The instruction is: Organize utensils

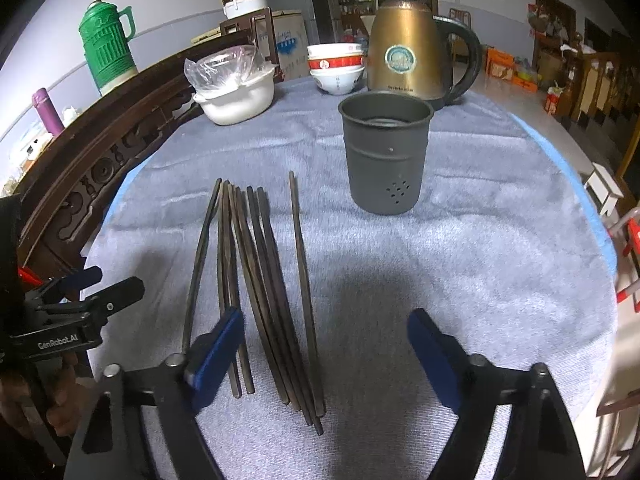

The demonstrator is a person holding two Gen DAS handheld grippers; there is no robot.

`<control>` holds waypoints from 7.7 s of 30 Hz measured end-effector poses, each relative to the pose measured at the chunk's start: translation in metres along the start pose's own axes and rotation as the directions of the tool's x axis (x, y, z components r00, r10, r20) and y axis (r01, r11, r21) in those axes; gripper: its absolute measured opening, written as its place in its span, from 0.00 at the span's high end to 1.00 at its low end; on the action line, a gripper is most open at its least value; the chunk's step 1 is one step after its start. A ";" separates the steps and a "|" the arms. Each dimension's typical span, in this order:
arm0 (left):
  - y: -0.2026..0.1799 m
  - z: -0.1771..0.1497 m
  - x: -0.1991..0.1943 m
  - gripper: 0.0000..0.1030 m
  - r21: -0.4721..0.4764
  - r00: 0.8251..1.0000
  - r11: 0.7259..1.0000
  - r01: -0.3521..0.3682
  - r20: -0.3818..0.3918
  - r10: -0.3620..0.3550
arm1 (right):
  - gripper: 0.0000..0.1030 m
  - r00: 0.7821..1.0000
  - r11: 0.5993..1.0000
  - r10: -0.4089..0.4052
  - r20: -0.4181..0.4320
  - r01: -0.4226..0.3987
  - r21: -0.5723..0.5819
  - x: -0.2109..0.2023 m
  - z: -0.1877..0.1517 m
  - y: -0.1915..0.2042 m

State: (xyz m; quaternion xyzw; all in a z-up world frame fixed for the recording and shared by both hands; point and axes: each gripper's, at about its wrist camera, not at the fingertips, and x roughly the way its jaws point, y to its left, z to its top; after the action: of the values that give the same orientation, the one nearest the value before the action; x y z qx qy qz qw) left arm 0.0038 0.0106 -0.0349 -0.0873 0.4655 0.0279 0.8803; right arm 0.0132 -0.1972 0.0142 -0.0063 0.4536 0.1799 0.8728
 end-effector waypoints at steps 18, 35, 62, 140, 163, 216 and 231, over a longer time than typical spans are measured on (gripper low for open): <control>-0.001 0.055 0.068 0.31 -0.135 0.972 0.991 0.005 -0.230 -0.037 | 0.24 0.999 0.999 0.029 -0.037 -0.028 0.033 0.006 -0.005 -0.011; -0.031 0.052 0.079 0.92 0.224 0.935 0.974 0.041 -0.353 0.042 | 0.41 0.982 0.992 0.100 -0.160 -0.086 0.088 0.043 0.018 -0.029; 0.000 0.104 0.096 0.76 0.078 0.844 0.988 0.130 -0.532 -0.069 | 0.83 0.876 0.997 -0.031 -0.481 -0.009 -0.081 0.123 0.074 0.010; 0.031 0.063 -0.157 0.93 -0.066 0.828 0.981 0.184 0.548 -0.119 | 0.94 0.790 0.976 -0.193 0.582 0.096 0.193 -0.142 -0.013 -0.035; -0.087 0.181 -0.100 0.93 0.044 0.789 0.927 0.372 0.511 -0.340 | 0.94 0.766 0.991 -0.105 0.634 0.023 0.136 -0.078 0.117 -0.041; 0.068 0.013 -0.054 0.21 -0.243 0.998 0.969 0.051 0.054 -0.039 | 0.23 0.997 0.997 -0.046 -0.068 0.050 0.058 0.032 -0.020 -0.013; 0.059 0.011 -0.032 0.21 -0.210 0.999 0.977 0.033 -0.008 -0.035 | 0.29 0.996 0.998 -0.002 -0.086 -0.003 -0.059 0.048 0.018 0.012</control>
State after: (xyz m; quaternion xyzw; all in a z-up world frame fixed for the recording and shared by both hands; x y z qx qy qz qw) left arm -0.0129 0.0712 -0.0096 -0.1877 0.4637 0.0612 0.8637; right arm 0.0489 -0.1684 -0.0120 -0.0397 0.4850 0.1930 0.8520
